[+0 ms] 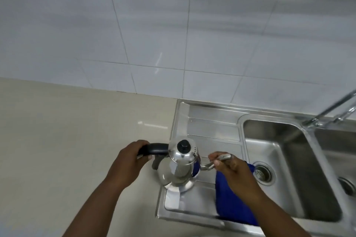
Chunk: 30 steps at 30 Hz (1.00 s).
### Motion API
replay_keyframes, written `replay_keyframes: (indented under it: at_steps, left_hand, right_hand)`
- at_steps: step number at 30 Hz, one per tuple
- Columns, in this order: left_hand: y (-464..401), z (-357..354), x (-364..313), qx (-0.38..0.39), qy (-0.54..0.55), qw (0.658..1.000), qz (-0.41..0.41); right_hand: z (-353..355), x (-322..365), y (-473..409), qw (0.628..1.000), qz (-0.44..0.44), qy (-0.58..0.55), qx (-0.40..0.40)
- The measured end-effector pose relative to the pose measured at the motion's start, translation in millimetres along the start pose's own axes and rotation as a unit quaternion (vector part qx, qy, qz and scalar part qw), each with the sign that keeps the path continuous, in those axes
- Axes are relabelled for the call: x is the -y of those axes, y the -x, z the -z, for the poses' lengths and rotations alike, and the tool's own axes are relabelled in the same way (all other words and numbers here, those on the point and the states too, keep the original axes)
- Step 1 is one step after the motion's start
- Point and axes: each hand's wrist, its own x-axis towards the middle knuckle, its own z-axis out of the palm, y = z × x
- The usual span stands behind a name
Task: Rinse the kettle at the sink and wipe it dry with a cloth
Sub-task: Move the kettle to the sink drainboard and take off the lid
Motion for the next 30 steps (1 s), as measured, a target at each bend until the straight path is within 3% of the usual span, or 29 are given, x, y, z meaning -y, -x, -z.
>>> replay_keyframes:
  at_steps: [9, 20, 25, 30]
  left_hand:
    - [3, -62, -22, 0.044, -0.013, 0.999, -0.015]
    - [7, -80, -38, 0.046, -0.050, 0.998, 0.011]
    - [3, -92, -84, 0.055, 0.003, 0.993, -0.102]
    - [0, -121, -120, 0.008, -0.018, 0.991, -0.131]
  right_hand:
    - [55, -38, 26, 0.999, -0.014, 0.037, -0.032]
    - [73, -46, 24, 0.991, 0.029, 0.122, -0.044]
    - [75, -47, 21, 0.988, 0.047, 0.145, -0.028]
    - [75, -49, 21, 0.988, 0.055, 0.141, -0.023]
